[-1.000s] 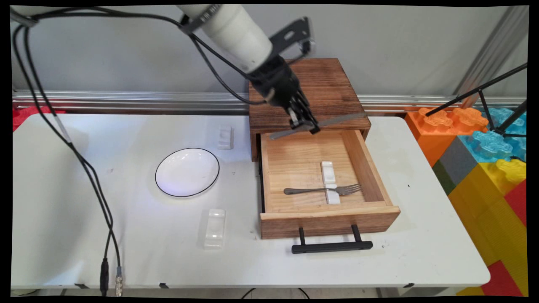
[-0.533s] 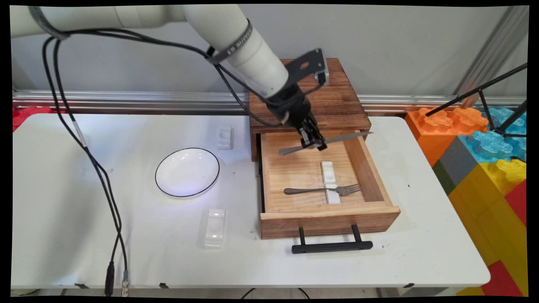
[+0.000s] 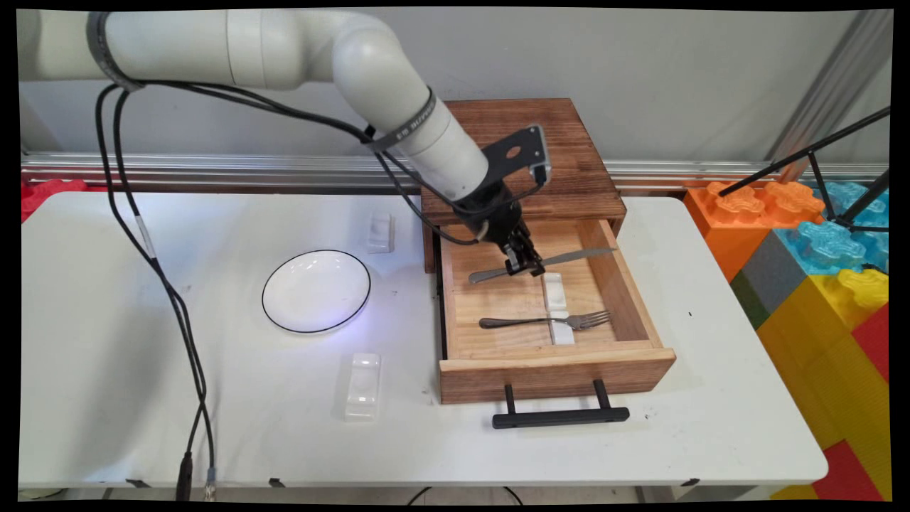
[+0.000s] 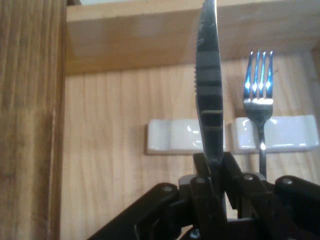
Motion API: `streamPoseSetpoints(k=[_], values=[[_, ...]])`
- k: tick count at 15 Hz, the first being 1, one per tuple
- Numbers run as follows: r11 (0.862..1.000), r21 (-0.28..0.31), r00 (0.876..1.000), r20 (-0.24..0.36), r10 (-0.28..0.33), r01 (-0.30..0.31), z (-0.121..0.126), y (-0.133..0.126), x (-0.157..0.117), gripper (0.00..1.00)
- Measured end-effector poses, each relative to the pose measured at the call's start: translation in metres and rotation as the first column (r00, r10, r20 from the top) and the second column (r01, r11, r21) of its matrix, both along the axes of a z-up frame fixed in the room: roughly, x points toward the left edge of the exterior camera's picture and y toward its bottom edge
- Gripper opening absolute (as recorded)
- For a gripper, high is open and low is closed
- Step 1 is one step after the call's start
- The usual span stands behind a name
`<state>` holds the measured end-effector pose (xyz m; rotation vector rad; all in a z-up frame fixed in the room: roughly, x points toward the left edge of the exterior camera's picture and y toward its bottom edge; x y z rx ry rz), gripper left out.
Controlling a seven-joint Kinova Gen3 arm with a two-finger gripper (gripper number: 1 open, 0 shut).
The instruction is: Place the picked object into the drawer
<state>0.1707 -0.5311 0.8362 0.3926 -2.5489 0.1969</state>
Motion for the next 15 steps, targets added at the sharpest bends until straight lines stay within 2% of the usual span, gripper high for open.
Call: streamPoseSetpoints(k=[15], values=[[1.0,0.0,1.0,0.006,-0.002,0.002,-0.055,-0.008,0.006,0.0]])
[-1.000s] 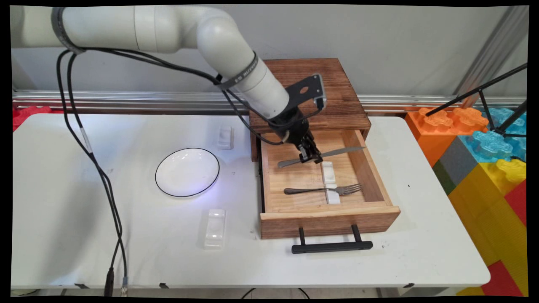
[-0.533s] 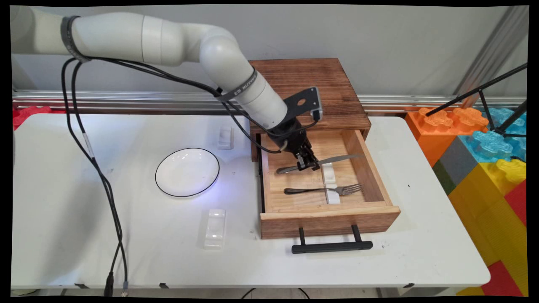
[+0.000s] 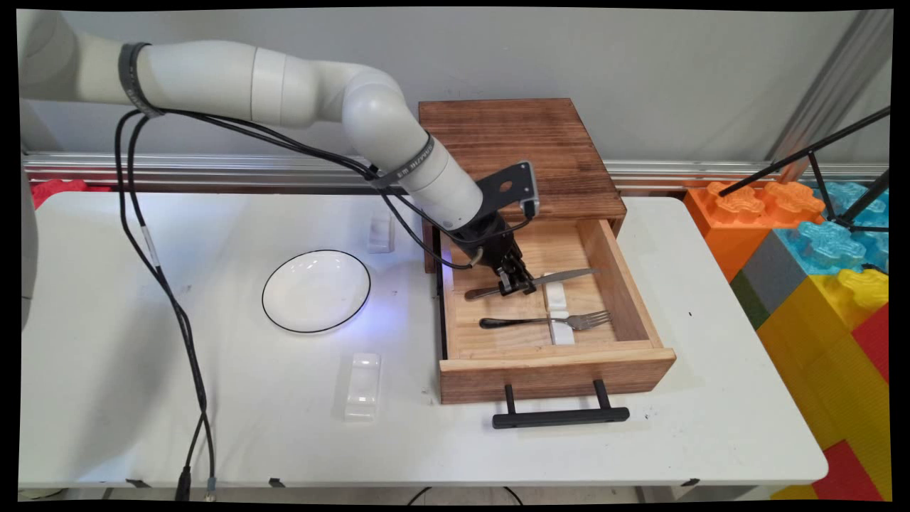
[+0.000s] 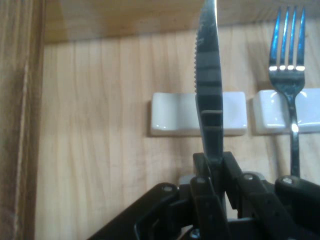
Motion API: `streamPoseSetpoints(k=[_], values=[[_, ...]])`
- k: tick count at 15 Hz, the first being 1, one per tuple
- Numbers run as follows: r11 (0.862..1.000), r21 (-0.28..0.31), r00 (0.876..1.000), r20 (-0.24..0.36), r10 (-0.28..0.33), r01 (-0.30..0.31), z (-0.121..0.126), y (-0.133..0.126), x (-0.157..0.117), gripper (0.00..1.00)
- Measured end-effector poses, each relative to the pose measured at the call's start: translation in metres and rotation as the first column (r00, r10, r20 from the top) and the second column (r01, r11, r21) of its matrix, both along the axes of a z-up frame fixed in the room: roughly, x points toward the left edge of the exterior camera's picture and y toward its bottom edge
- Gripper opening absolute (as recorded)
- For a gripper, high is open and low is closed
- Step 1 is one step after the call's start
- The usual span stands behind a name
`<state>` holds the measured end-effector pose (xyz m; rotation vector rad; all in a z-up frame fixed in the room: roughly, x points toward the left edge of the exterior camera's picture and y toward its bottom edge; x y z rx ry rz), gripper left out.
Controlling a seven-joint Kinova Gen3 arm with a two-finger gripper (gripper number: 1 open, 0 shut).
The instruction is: Place the picked object into the drawer
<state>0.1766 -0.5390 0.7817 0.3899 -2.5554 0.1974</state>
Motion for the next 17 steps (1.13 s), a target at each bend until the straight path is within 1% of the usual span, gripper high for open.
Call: streamPoseSetpoints(k=[5,10,11,17], values=[[1.0,0.005,1.0,0.006,-0.005,0.005,-0.012,-0.001,0.001,0.0],[1.0,0.008,1.0,0.012,-0.022,0.022,-0.023,-0.001,0.0,0.0],[1.0,0.008,1.0,0.012,-0.026,0.025,-0.024,0.0,0.0,1.0],[0.999,-0.005,0.999,0.01,-0.041,0.041,-0.023,-0.002,-0.003,1.0]])
